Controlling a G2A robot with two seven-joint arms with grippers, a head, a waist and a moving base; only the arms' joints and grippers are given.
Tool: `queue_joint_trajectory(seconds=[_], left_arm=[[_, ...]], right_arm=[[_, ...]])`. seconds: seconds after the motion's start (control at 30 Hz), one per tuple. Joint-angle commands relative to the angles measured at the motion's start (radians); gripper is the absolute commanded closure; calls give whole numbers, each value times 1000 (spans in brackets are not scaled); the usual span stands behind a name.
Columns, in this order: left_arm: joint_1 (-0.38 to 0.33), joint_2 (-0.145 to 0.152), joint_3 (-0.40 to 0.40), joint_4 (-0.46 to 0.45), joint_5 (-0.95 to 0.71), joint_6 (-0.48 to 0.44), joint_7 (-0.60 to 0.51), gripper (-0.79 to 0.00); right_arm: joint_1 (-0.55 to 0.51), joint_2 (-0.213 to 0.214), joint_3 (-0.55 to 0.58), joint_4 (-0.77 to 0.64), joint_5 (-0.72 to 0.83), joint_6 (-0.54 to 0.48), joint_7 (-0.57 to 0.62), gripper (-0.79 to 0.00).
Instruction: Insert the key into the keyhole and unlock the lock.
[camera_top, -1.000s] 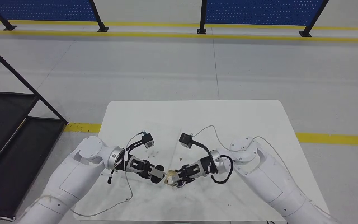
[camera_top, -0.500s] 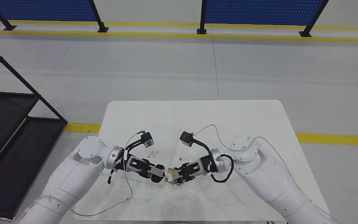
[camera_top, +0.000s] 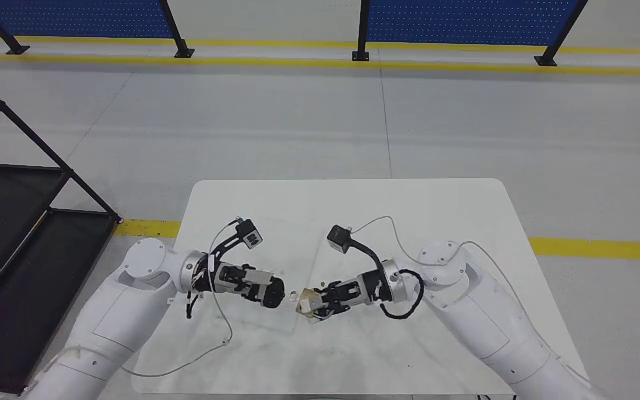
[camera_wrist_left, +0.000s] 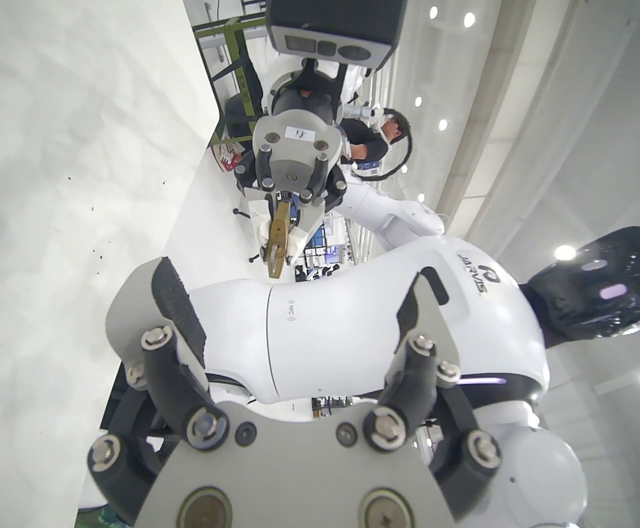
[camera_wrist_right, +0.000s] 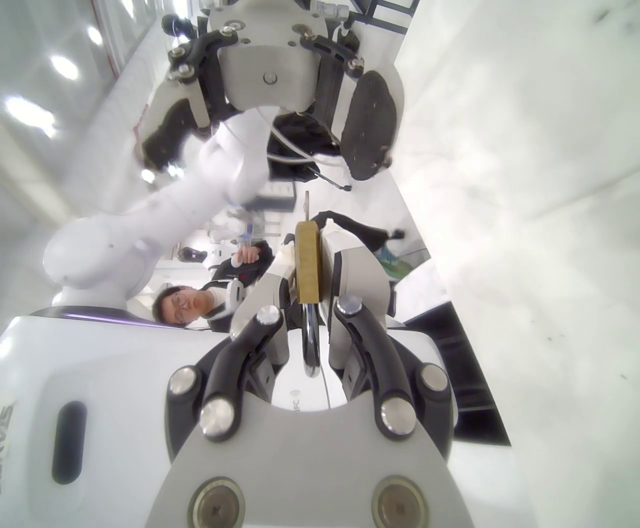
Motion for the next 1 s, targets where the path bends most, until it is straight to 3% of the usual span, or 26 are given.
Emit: queue_joint_trajectory(seconds=[0.0, 0.57, 0.97], left_arm=[[-6, -1, -3, 8, -18, 17, -10, -785], [-13, -3, -5, 21, -32, 30, 13, -785], [-13, -3, -5, 21, -32, 30, 13, -785]], right_arm=[[13, -2, -1, 7, 5, 5, 10, 0], [38, -6, -5, 10, 6, 23, 9, 0], [233, -55, -81, 135, 105, 41, 179, 0]])
